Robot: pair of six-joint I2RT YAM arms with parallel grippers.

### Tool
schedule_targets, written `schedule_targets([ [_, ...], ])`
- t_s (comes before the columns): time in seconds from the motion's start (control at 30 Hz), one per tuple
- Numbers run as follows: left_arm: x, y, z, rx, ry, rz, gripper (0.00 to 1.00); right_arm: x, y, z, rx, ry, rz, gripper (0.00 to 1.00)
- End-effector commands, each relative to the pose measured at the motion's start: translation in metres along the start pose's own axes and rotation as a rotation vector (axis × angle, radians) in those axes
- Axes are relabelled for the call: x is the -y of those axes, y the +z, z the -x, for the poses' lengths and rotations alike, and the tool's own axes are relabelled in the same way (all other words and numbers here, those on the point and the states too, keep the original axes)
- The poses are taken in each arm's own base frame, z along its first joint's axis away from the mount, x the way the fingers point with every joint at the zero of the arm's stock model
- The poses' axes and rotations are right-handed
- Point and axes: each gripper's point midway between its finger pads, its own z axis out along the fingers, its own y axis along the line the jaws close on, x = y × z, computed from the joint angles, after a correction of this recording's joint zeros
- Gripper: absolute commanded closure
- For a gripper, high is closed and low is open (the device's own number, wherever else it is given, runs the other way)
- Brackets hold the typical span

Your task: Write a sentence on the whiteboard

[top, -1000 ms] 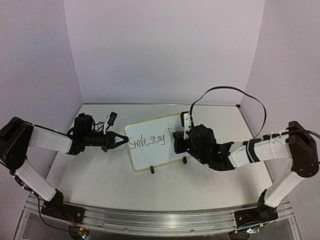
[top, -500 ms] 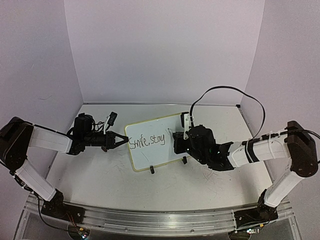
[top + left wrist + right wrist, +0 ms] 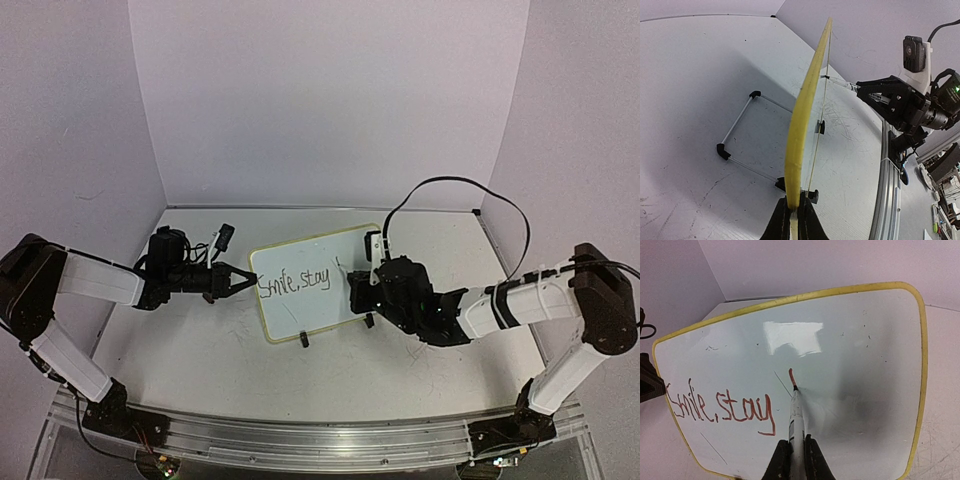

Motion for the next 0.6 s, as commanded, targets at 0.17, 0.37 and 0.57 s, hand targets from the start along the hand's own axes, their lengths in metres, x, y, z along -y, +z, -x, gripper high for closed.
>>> schedule_targets([
  [0.17,0.001,0.0,0.002,-0.012,0.005,0.006,1.0,0.001,-0.008,-0.017,-0.04,0.014,0.001,1.0],
  [0.37,0.002,0.0,0.002,-0.012,0.004,0.004,1.0,0.0,-0.012,-0.023,-0.053,0.023,0.006,1.0],
  [0.57,0.002,0.0,0.001,-0.013,0.004,0.004,1.0,-0.002,-0.012,-0.022,-0.048,0.023,0.003,1.0],
])
